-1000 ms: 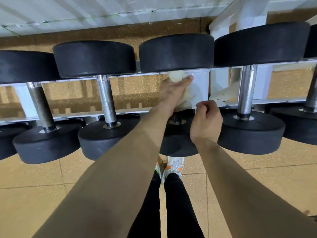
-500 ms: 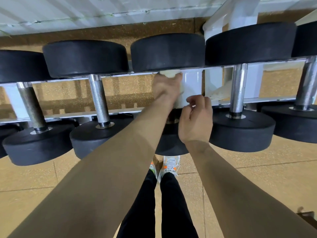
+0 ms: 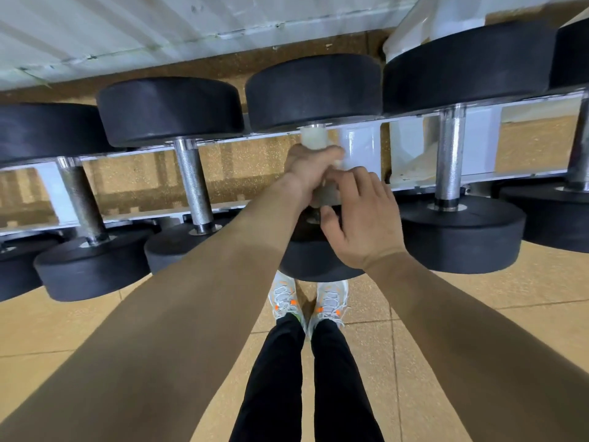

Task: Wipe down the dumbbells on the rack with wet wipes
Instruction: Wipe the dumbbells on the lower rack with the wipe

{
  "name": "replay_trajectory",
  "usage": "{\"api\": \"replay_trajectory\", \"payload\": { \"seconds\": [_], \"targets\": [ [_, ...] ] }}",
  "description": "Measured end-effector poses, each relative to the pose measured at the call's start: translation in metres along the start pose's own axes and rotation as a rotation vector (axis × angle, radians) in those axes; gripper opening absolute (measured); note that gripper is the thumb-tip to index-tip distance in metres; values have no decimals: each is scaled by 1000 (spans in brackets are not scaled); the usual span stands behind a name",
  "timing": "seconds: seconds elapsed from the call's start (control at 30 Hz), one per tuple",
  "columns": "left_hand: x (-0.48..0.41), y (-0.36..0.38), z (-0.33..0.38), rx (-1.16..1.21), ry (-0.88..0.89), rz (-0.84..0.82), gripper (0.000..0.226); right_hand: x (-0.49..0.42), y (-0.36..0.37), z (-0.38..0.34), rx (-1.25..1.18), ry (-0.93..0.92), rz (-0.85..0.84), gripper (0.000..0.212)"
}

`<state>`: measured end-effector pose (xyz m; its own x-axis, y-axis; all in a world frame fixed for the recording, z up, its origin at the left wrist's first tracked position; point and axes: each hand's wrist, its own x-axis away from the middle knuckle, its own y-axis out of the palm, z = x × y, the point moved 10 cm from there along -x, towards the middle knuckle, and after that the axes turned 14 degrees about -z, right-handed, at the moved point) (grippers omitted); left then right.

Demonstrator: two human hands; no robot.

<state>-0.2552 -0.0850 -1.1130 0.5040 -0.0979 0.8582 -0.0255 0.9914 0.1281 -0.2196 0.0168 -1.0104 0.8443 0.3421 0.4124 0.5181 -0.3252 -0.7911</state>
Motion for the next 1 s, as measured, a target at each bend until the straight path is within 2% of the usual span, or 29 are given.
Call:
{"api": "replay_trajectory", "payload": {
  "seconds": [0.07,0.1,0.2,0.27,0.33,0.43,0.53,0.67,0.77,0.87,0.93,1.0],
  "targets": [
    [-4,1,14,95,38,3,58,1,0,12,-147,60,57,43],
    [-5,1,14,122,36,9,59,2,0,16,-212,84,71,41],
    [2,1,-6,47,10,-34,48,5,0,26,-296,159,125,41],
    [11,2,-29,-54,-61,-85,57,8,-1,31,-311,228,157,43],
    [11,5,-41,-117,-112,-142,55,12,-1,38,-339,295,185,43],
    [7,0,-38,-212,-185,-38,52,12,2,41,-361,312,191,40],
    [2,0,-20,-143,-168,64,52,12,4,43,-382,314,188,36],
    [-6,2,13,-19,-21,81,31,12,5,43,-384,288,191,28],
    [-1,4,-5,-30,-38,-79,35,10,6,41,-381,281,178,26],
    [8,5,-37,-179,-137,-232,28,10,5,41,-368,281,176,32],
    [10,0,-40,-348,-126,-192,24,10,4,42,-367,285,170,36],
    [17,-4,-38,-557,-115,-166,32,9,5,40,-359,268,155,36]
  ]
}}
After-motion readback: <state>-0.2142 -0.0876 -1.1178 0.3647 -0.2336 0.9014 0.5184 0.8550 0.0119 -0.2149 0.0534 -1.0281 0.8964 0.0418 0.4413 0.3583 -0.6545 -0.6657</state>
